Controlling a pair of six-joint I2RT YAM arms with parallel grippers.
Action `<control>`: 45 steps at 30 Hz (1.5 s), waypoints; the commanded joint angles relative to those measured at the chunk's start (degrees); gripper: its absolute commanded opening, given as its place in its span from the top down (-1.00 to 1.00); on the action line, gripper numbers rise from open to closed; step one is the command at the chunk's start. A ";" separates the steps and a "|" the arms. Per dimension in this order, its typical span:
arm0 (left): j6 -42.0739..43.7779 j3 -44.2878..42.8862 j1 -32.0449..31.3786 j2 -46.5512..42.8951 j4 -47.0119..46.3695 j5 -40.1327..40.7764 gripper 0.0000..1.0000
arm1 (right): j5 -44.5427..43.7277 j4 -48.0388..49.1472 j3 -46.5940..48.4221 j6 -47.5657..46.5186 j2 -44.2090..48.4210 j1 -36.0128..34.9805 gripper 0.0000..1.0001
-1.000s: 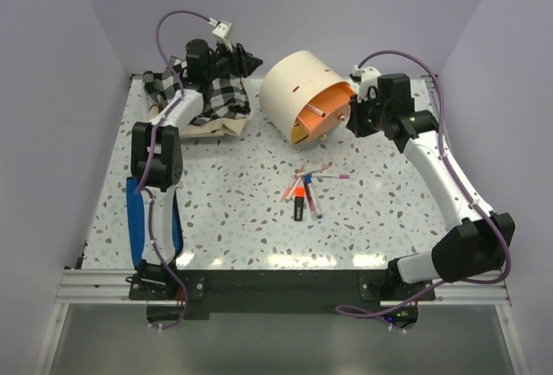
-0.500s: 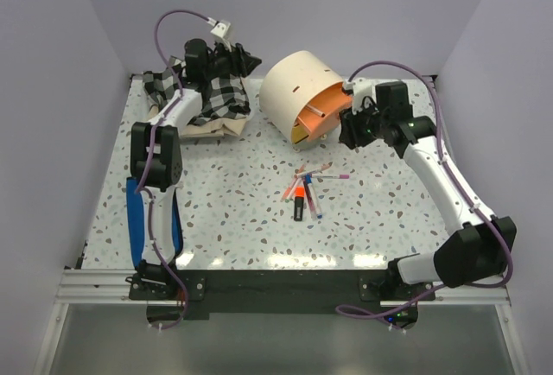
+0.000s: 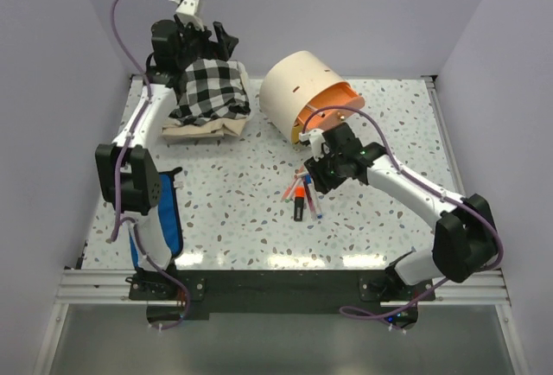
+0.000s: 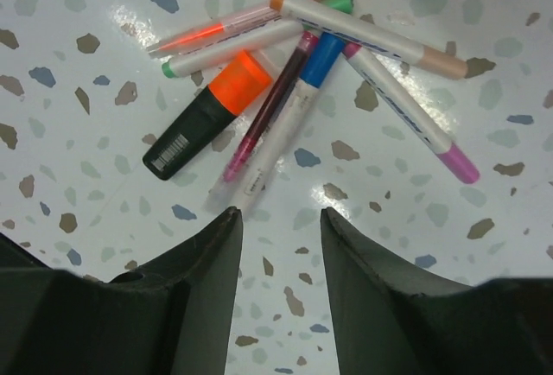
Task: Sort the stationery into containers
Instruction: Pick up the pen from the center of the board.
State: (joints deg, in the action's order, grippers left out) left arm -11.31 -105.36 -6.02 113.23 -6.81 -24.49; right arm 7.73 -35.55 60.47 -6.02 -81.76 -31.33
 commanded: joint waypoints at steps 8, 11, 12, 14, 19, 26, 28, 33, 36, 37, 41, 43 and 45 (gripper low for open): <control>0.59 15.52 4.96 -18.99 6.72 7.79 -1.00 | -6.76 4.26 -3.16 11.11 -5.52 -3.47 0.22; -1.08 19.04 7.33 -22.16 6.72 7.35 -1.00 | -7.28 4.09 -3.69 11.55 -6.48 -4.44 0.27; -1.60 19.92 8.47 -22.78 6.72 7.00 -1.00 | -7.55 3.82 -3.69 11.91 -6.83 -4.79 0.27; -3.10 22.99 9.44 -24.80 6.11 5.86 -1.00 | -7.55 3.73 -4.04 12.78 -7.45 -5.67 0.27; -2.67 28.01 11.82 -28.15 4.88 4.89 -1.00 | -10.71 2.86 -4.65 14.98 -7.63 -7.25 0.21; -3.36 32.76 14.10 -31.84 3.38 3.49 -1.00 | -13.18 2.85 -6.15 17.53 -8.24 -9.36 0.21; -3.80 33.46 14.37 -32.37 3.12 2.87 -1.00 | -13.61 3.29 -6.59 17.80 -8.95 -9.54 0.22; -4.16 36.45 15.25 -34.83 2.68 2.61 -1.00 | -13.53 4.52 -7.56 18.68 -10.26 -9.89 0.23; -4.68 38.30 15.60 -36.06 2.15 2.34 -1.00 | -13.17 5.22 -8.08 18.94 -10.62 -9.98 0.23; -4.95 38.82 15.69 -36.41 1.89 2.08 -1.00 | -13.09 5.23 -8.43 19.12 -10.70 -10.15 0.23; -5.30 40.93 15.87 -37.99 1.54 1.73 -1.00 | -10.98 6.28 -9.40 18.50 -10.44 -10.24 0.52; -5.65 41.38 16.04 -38.35 1.36 1.38 -1.00 | -10.19 6.28 -9.58 17.98 -9.83 -10.24 0.67; -5.91 41.73 15.95 -38.79 1.36 0.94 -1.00 | -9.14 3.75 -9.06 17.36 -7.47 -10.33 0.83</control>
State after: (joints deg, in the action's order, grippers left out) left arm -15.75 -64.31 9.39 76.88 -2.50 -21.82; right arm -3.92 -31.24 52.10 11.40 -92.36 -41.04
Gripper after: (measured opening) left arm 0.997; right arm 0.174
